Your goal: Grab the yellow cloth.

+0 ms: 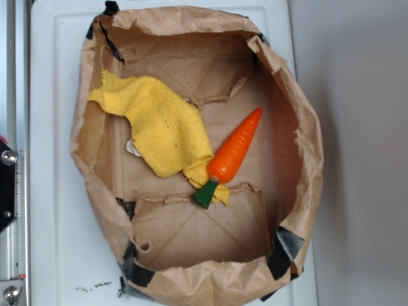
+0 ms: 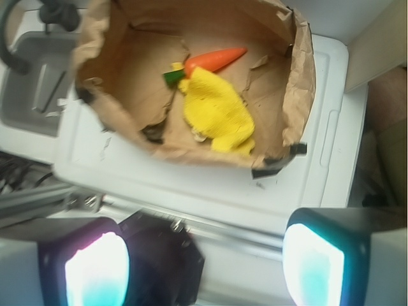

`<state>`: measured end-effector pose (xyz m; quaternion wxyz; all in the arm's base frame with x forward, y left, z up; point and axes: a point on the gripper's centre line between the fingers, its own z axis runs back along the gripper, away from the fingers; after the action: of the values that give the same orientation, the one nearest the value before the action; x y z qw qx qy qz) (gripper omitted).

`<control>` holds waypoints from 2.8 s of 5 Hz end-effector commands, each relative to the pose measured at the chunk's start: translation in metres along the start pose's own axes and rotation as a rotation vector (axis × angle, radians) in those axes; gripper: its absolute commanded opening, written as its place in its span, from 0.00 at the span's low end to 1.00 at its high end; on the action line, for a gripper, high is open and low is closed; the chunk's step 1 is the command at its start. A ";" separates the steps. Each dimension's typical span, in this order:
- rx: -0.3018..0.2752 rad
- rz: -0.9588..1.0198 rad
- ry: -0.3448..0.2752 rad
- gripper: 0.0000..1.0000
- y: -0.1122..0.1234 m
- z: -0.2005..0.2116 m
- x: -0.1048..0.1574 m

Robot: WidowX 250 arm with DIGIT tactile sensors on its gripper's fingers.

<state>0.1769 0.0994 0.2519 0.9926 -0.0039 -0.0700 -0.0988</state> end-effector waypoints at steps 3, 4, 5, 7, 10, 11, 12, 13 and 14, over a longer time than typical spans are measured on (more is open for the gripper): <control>-0.032 -0.225 -0.014 1.00 -0.020 -0.048 0.026; -0.012 -0.203 -0.035 1.00 -0.028 -0.049 0.054; -0.021 -0.220 -0.084 1.00 -0.025 -0.060 0.077; -0.082 -0.280 -0.091 1.00 -0.015 -0.108 0.105; -0.077 -0.359 -0.103 1.00 -0.020 -0.152 0.072; -0.136 -0.347 -0.084 1.00 -0.026 -0.159 0.068; -0.137 -0.315 -0.057 0.99 -0.033 -0.155 0.073; -0.132 -0.318 -0.058 0.00 -0.038 -0.151 0.066; -0.137 -0.313 -0.057 0.00 -0.038 -0.151 0.068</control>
<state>0.2533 0.0524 0.0876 0.9637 -0.0791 -0.0672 -0.2461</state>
